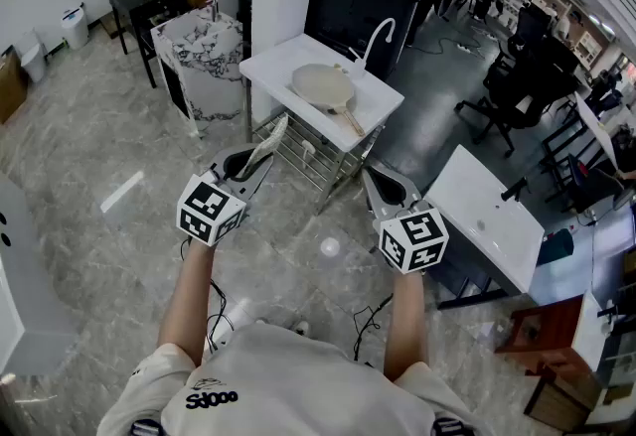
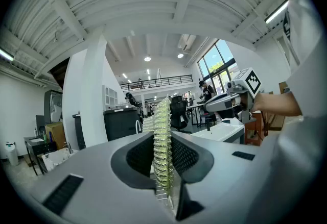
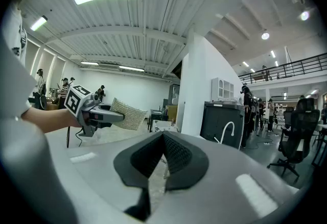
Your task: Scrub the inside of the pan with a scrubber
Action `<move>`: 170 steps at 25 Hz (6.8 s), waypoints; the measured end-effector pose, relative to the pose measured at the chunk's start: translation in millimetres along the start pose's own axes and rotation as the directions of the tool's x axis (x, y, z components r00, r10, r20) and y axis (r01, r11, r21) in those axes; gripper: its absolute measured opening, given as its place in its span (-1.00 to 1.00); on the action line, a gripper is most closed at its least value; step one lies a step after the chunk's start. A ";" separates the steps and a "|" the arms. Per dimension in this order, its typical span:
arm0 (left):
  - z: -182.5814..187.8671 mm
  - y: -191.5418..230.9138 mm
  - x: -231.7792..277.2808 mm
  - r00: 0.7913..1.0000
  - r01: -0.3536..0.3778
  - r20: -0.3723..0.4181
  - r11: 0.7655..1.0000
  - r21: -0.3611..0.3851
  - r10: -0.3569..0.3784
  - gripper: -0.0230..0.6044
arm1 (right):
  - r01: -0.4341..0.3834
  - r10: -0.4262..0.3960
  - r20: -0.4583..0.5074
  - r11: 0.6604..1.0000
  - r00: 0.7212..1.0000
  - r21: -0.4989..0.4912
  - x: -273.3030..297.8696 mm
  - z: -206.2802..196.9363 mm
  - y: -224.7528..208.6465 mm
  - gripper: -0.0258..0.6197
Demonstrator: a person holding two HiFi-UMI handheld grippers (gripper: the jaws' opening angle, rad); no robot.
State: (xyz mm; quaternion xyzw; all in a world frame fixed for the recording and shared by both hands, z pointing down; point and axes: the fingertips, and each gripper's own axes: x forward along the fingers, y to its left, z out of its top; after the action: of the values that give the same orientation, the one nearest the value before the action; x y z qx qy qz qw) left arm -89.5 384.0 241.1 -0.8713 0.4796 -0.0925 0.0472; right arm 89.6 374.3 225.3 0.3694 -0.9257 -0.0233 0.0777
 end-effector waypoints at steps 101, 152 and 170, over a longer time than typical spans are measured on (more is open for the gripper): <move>-72.1 254.5 299.6 0.976 0.201 -0.062 0.976 -0.077 -0.206 -0.72 | 0.171 -0.162 -0.094 0.980 0.982 0.103 338.3 -40.5 -198.6 -0.89; -252.0 323.3 632.5 0.780 0.432 -0.532 0.899 0.076 -0.330 -0.71 | 0.352 -0.273 -0.280 0.891 0.920 0.288 486.0 -171.1 -417.3 -0.89; -338.6 293.4 681.1 0.617 0.750 -0.733 0.496 0.438 -0.286 -0.71 | 0.479 -0.346 -0.381 0.808 0.857 0.342 492.6 -211.1 -402.0 -0.89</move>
State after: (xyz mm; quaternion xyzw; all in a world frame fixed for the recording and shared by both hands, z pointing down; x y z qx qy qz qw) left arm -45.9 -346.2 601.2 -0.8141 0.0896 -0.5367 0.2029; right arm 44.8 -253.2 455.5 0.5706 -0.7811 0.2189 0.1279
